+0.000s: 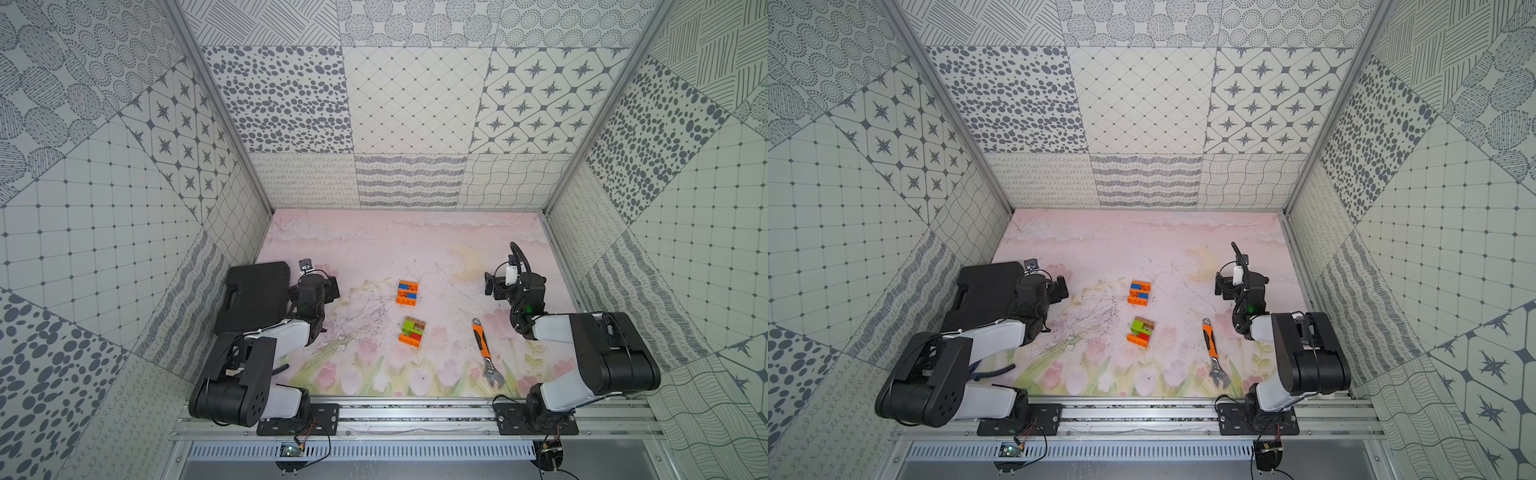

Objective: Assemble the number 5 with lego
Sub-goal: Reset both arms

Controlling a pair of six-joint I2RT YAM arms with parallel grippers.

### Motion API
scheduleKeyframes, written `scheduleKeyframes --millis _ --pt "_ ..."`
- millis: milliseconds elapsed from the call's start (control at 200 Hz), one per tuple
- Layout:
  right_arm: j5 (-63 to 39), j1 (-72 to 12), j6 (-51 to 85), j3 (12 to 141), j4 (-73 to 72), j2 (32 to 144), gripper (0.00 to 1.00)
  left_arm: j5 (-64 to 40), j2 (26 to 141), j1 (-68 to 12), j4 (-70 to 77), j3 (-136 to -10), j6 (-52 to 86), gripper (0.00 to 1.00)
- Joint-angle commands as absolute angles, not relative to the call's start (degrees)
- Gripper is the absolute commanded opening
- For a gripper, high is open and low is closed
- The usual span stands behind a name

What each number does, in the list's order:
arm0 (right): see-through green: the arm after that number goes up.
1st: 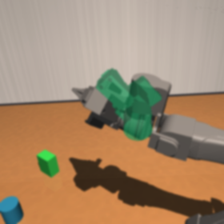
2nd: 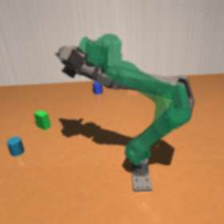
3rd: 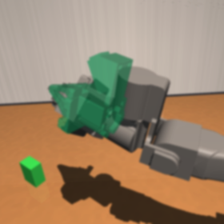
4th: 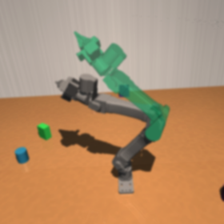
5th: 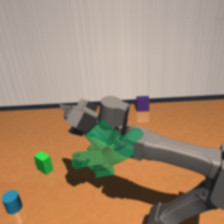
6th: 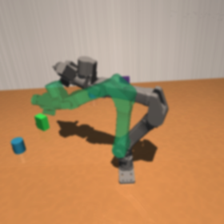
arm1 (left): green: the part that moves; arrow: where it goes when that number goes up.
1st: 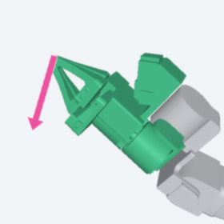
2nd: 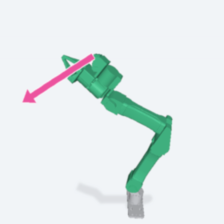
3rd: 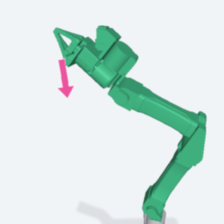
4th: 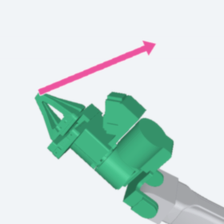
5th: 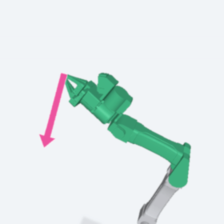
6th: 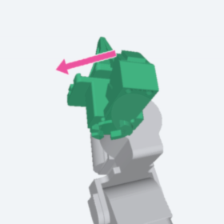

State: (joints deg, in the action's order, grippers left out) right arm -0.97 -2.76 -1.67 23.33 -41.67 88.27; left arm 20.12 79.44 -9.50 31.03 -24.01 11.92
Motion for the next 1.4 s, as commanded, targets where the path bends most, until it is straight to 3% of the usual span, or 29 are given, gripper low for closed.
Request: scheduleKeyframes --millis 0,140,300,495,660,1396 --pt "-2.10 -2.81 -0.94 23.05 -48.30 88.59 0.99 18.98 79.07 -8.96 33.31 -25.06 9.40 0.99" --pt "2.30 -2.86 0.78 23.67 -47.51 88.92 0.99 21.22 79.20 -8.84 36.66 -23.59 7.43 0.99" --pt "2.34 -2.82 0.78 23.69 -47.64 88.95 0.99 16.56 82.64 -6.57 40.21 -24.84 3.62 0.99" --pt "2.32 -2.76 0.97 23.71 -47.61 88.95 0.99 7.18 91.43 -1.96 56.51 -20.89 4.08 0.99" --pt "2.29 -2.73 0.96 23.73 -47.52 88.96 0.99 6.33 89.94 -1.93 49.96 -22.71 5.19 0.99" --pt "1.58 -2.37 1.16 23.79 -47.40 88.95 0.99 9.29 90.71 -3.37 51.58 -22.72 3.43 0.99"
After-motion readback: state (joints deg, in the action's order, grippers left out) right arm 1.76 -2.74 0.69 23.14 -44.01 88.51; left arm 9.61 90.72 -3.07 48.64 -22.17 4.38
